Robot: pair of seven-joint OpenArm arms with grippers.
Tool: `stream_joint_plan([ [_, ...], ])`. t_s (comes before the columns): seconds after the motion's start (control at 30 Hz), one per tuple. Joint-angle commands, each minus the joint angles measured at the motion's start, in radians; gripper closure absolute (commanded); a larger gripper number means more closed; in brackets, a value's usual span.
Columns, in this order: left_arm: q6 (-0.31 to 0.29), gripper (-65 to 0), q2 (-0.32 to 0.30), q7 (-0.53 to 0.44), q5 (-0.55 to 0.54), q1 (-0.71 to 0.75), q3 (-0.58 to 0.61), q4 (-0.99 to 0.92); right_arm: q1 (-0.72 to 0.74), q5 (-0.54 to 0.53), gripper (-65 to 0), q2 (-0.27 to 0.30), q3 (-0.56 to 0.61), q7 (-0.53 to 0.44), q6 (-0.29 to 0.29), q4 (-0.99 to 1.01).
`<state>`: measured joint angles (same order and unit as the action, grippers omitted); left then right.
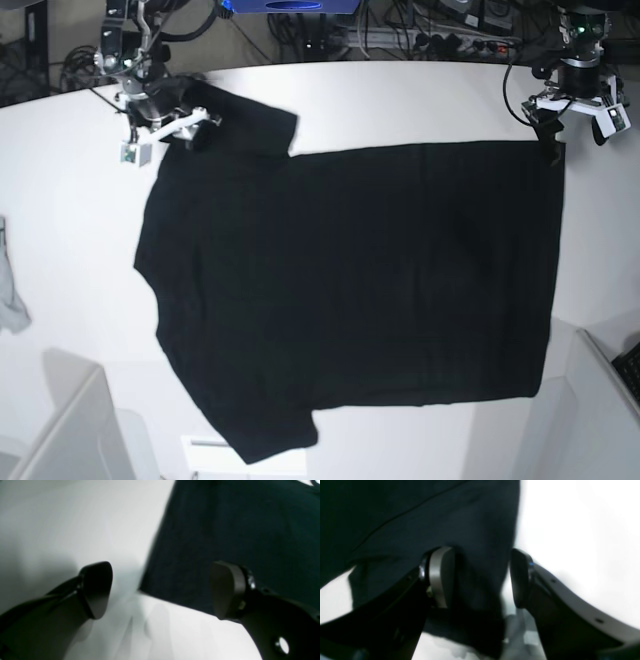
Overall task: Fold the T-shirt properly
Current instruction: 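Lower both grippers onto the shirt's shoulder corners and grasp them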
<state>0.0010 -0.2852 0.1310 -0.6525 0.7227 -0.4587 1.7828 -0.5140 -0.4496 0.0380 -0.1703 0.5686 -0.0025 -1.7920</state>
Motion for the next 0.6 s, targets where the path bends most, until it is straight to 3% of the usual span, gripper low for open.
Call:
stream_joint_plan([
  [0.0, -0.005, -58.6, -0.007, -0.024, -0.002, 0.004, -0.007, 0.007, -0.015, -0.008, -32.6, 0.001, 0.005, 0.040, -0.001, -0.001],
  [0.07, -0.005, -58.6, -0.007, -0.024, -0.002, -0.001, -0.007, -0.016, -0.016, -0.008, -32.1, 0.001, 0.005, 0.040, -0.001, -0.001],
  [0.13, -0.005, -58.6, -0.007, -0.024, -0.003, -0.025, -0.007, -0.034, -0.016, -0.008, -26.7, 0.001, 0.001, 0.040, -0.001, 0.007],
  [0.3, -0.005, -58.6, -0.006, -0.024, -0.003, -0.062, -0.004, -0.099, -0.008, -0.010, 0.0, 0.023, 0.004, 0.040, -0.001, 0.041],
  [0.57, -0.005, -58.6, 0.014, -0.011, -0.003, -0.139, -0.004, -0.214, -0.008, -0.013, 0.0, 0.030, -0.002, 0.040, -0.001, 0.041],
])
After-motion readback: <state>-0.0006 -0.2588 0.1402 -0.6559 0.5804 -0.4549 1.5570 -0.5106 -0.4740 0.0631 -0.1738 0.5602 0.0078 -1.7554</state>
